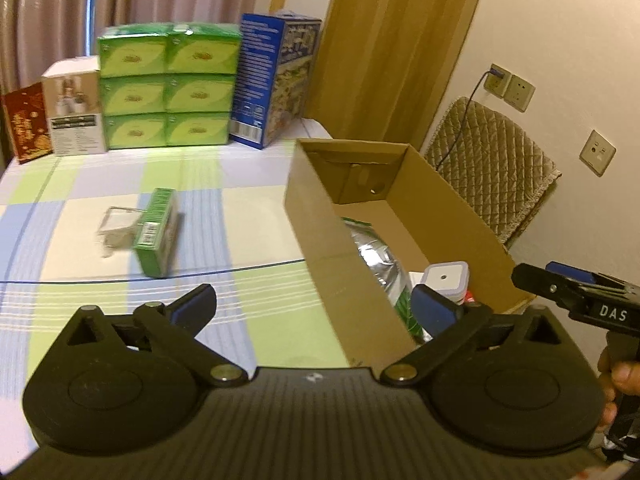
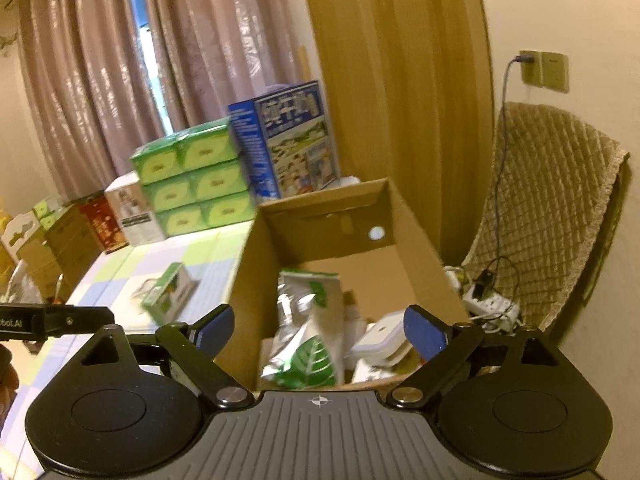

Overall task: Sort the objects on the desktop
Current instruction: 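Move both grippers back over the table toward the green box and plastic tray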

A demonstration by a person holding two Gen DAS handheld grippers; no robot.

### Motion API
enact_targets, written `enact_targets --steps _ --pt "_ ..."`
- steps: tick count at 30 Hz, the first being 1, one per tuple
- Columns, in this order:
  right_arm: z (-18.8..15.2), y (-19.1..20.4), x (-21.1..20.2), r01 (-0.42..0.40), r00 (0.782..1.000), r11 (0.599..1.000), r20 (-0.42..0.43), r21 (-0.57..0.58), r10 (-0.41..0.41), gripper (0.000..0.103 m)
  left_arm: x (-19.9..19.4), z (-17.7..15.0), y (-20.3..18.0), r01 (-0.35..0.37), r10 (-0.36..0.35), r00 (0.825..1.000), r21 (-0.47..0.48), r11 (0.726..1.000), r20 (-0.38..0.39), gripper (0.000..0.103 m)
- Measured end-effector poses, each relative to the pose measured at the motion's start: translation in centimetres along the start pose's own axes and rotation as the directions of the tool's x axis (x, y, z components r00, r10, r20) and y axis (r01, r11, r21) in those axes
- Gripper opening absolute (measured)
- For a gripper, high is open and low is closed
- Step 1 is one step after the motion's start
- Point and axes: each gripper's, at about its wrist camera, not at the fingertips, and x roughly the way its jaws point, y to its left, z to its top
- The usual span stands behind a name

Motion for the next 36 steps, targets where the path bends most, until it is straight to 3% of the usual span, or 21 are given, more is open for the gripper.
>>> enact_targets --steps 5,22,36 --pt "-0.3 2.9 -0.6 -0.038 0.999 0.999 -0.004 -0.034 0.038 0.101 -2.7 -1.0 1.7 -0.057 0.057 0.998 -0.003 0.998 0.018 0.102" --pt "-1.8 11.0 1.4 -0.167 0.985 0.976 -0.061 -0.14 0.159 0.101 -8.8 -4.1 12.2 -0.234 0.24 0.97 -0.126 0.964 0.033 0.102" --pt "-3.0 14.9 4.9 -0.216 0.974 0.957 -0.117 -0.193 0.197 0.101 -8.3 -5.4 16.2 -0.271 0.275 0.961 -0.162 0.949 0.006 0.102"
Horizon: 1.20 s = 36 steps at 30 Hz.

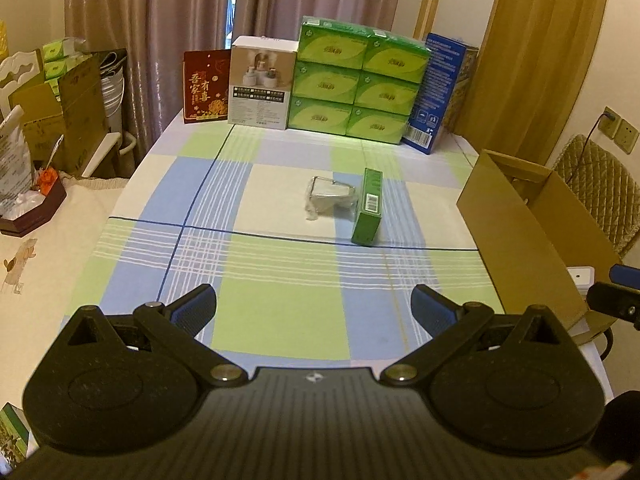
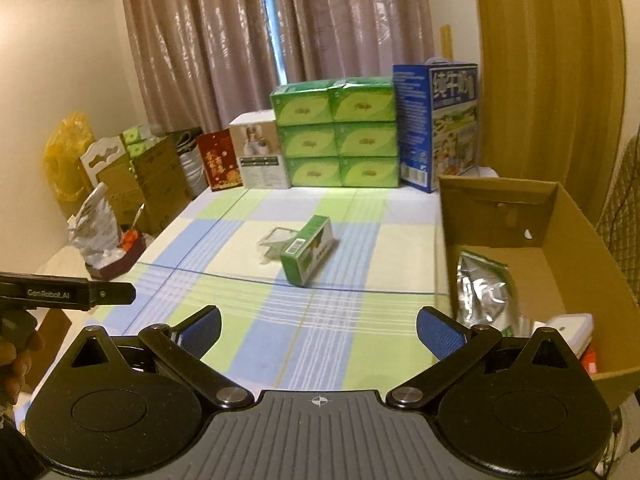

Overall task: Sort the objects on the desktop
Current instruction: 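Move both grippers back over the table toward the green box and plastic tray, then grasp the green medicine box with the right gripper while the left gripper approaches the plastic tray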

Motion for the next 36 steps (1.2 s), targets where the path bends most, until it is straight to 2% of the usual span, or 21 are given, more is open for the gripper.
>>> enact_targets --steps 16,24,32,36 --pt "0.1 1.8 5.5 -0.021 0.998 0.999 -0.058 -0.05 0.019 0.101 4.3 0.1 1.8 0.004 -0.003 0.999 0.012 1.0 -0.035 0.102" --pt "0.9 2.0 11.4 -0.02 0.998 0.998 -0.056 -0.062 0.016 0.101 8.4 0.7 3.1 -0.009 0.01 0.998 0.012 1.0 -0.057 0.102" --pt "1.2 1.3 18.0 -0.016 0.999 0.999 -0.049 -0.049 0.014 0.1 13.7 1.7 5.3 -0.028 0.026 0.999 -0.056 0.998 -0.044 0.101" --pt "1.4 0.7 20.8 -0.017 0.998 1.0 -0.062 -0.018 0.016 0.093 15.4 2.3 5.4 -0.048 0.048 0.998 0.018 0.999 -0.03 0.101"
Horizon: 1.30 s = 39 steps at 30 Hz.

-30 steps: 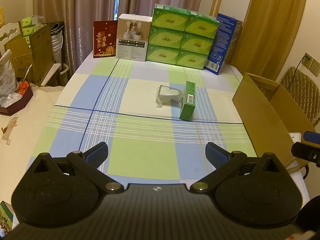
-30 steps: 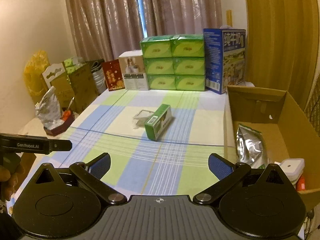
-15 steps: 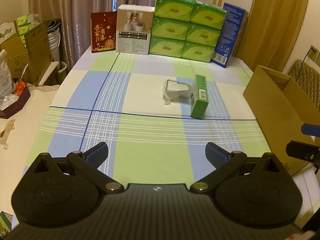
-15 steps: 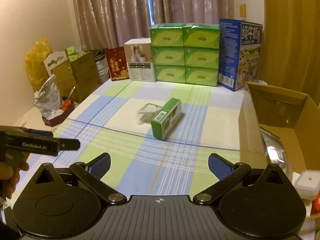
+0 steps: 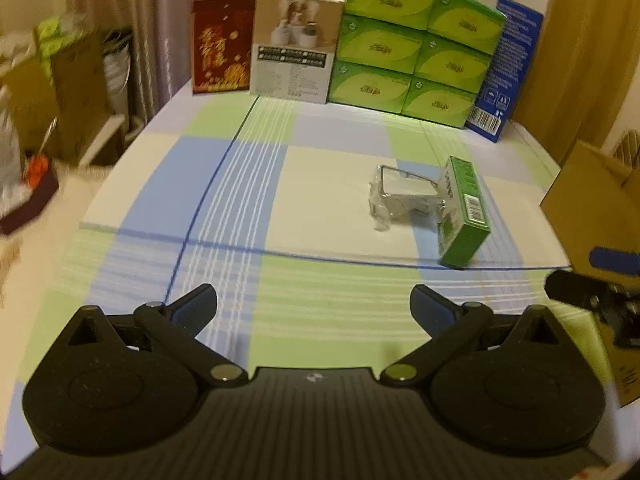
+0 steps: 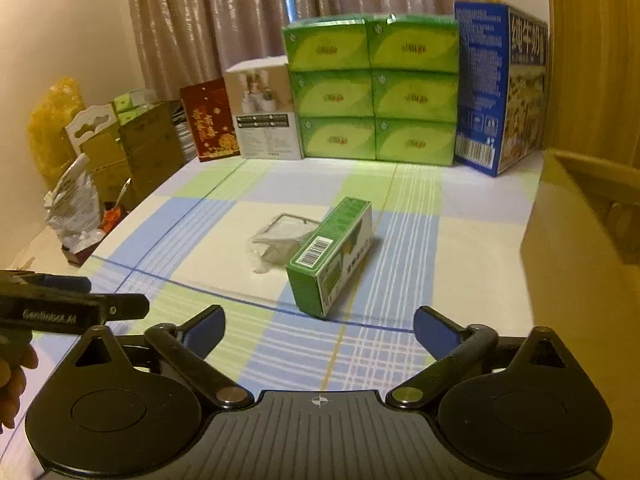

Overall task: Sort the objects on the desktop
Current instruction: 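Grasp the green medicine box with the right gripper while the left gripper approaches the plastic tray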

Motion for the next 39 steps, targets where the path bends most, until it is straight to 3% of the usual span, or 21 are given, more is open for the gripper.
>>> enact_targets --steps 5,11,17,25,27,32,39 --pt "0.5 -0.2 3.3 -0.002 1.0 1.0 -0.008 0.013 0.002 0.081 1.4 0.9 0.1 0.025 -0.025 1.0 0.025 0.999 0.017 0.101" --pt "1.1 -0.2 6.6 0.0 1.0 1.0 -0.02 0.011 0.0 0.074 3.0 1.4 0.4 0.031 -0.031 0.998 0.016 0.999 0.045 0.101" --pt "1.4 -0.9 8.8 0.018 0.999 1.0 -0.036 0.02 -0.017 0.065 4.1 1.9 0.9 0.036 -0.036 0.999 0.007 0.999 0.023 0.101" --pt "1.9 -1.4 9.7 -0.004 0.999 1.0 -0.04 0.021 0.005 0.057 6.0 2.6 -0.8 0.079 -0.08 0.997 0.076 0.994 -0.001 0.101" --pt "1.9 -1.4 9.8 -0.002 0.999 1.0 -0.047 0.005 0.002 0.045 6.3 2.7 -0.9 0.082 -0.082 0.997 0.07 0.994 -0.007 0.101" --pt "2.0 -2.1 9.2 0.042 0.998 0.999 -0.047 -0.011 -0.042 0.03 6.6 3.1 -1.3 0.083 -0.083 0.997 0.078 0.993 -0.002 0.101" --pt "2.1 -4.5 8.4 0.095 0.994 0.995 -0.048 -0.022 -0.096 0.027 8.1 3.8 -3.2 0.106 -0.108 0.994 0.121 0.987 0.005 0.101"
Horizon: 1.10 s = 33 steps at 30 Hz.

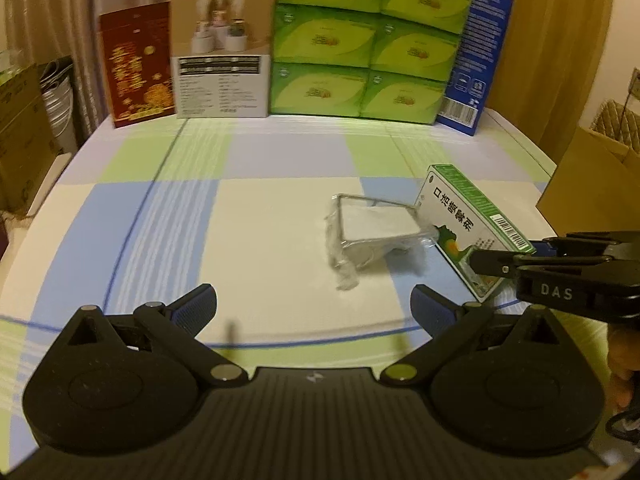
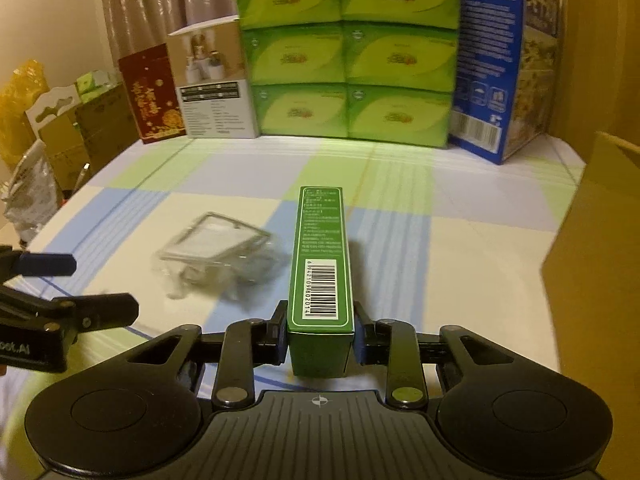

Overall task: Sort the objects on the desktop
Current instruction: 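Grasp the green medicine box with the right gripper while the left gripper approaches the plastic tray, then grasp the clear plastic-wrapped tray with the left gripper and lift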

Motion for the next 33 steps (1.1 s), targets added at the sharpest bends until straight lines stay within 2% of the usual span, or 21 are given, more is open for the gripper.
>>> enact_targets --steps 5,14,20,26,33 --pt "0.0 -0.8 -0.1 0.017 1.0 1.0 0.009 0.001 -0.017 0.027 2.1 1.3 -1.6 0.03 -0.031 0.999 0.05 0.998 0.022 0.101" --pt "0.1 -1.2 0.0 0.034 0.999 0.999 0.021 0.002 -0.034 0.027 6.3 3.1 -3.0 0.079 -0.081 0.996 0.05 0.996 0.024 0.101" --pt "0.2 -1.3 0.0 0.04 0.999 0.999 0.022 0.011 -0.04 0.027 7.2 3.4 -4.1 0.105 -0.107 0.994 0.066 0.992 0.026 0.101" --pt "0.1 -1.2 0.0 0.042 0.999 0.999 0.023 -0.001 -0.042 0.027 8.7 3.7 -4.5 0.077 -0.077 0.997 0.028 0.997 0.008 0.082" --pt "0.1 -1.3 -0.1 0.038 0.999 0.999 0.017 0.004 -0.038 0.027 8.4 3.3 -4.8 0.064 -0.063 0.998 0.056 0.996 -0.008 0.067"
